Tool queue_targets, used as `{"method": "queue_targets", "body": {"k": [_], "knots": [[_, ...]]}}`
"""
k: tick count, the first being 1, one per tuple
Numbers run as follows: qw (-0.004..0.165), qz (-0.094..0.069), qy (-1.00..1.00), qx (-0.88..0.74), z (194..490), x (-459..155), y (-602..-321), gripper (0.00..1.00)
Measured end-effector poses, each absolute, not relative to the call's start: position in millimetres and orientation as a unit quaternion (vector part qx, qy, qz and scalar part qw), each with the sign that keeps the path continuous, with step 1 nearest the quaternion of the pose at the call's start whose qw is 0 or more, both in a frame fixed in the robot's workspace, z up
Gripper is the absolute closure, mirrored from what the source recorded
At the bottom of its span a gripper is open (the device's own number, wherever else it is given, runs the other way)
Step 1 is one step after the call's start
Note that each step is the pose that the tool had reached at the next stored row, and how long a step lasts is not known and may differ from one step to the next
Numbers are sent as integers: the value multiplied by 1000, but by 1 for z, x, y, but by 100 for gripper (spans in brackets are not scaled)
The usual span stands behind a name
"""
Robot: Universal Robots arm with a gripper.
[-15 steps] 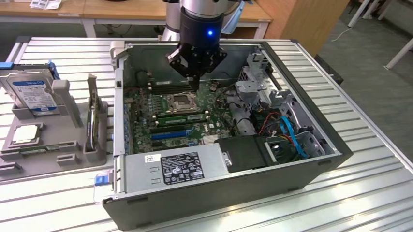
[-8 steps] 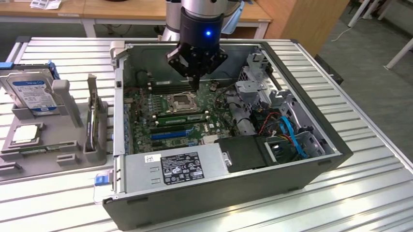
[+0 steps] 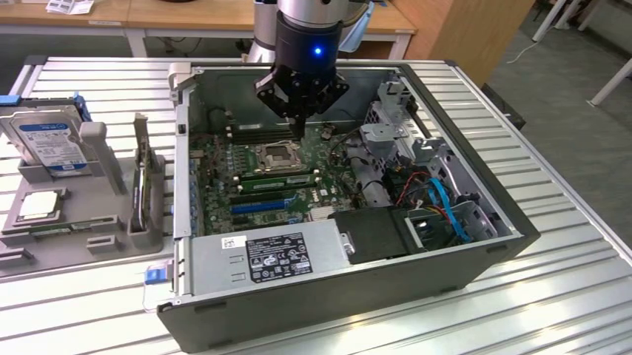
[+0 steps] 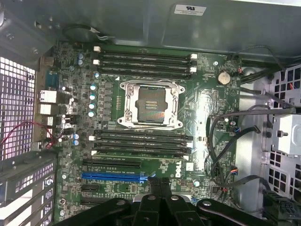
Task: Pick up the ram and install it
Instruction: 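Press down the ram until it locks into place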
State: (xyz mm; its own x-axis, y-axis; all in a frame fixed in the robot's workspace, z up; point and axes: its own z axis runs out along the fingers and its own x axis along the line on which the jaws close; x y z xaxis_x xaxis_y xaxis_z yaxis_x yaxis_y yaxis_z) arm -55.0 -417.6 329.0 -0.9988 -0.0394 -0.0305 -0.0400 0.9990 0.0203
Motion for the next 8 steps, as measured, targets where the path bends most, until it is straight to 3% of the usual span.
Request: {"method": "queue_targets", "body": {"k": [8], "knots": [[13,10,1000,-20,329,-55,-418,90]]}}
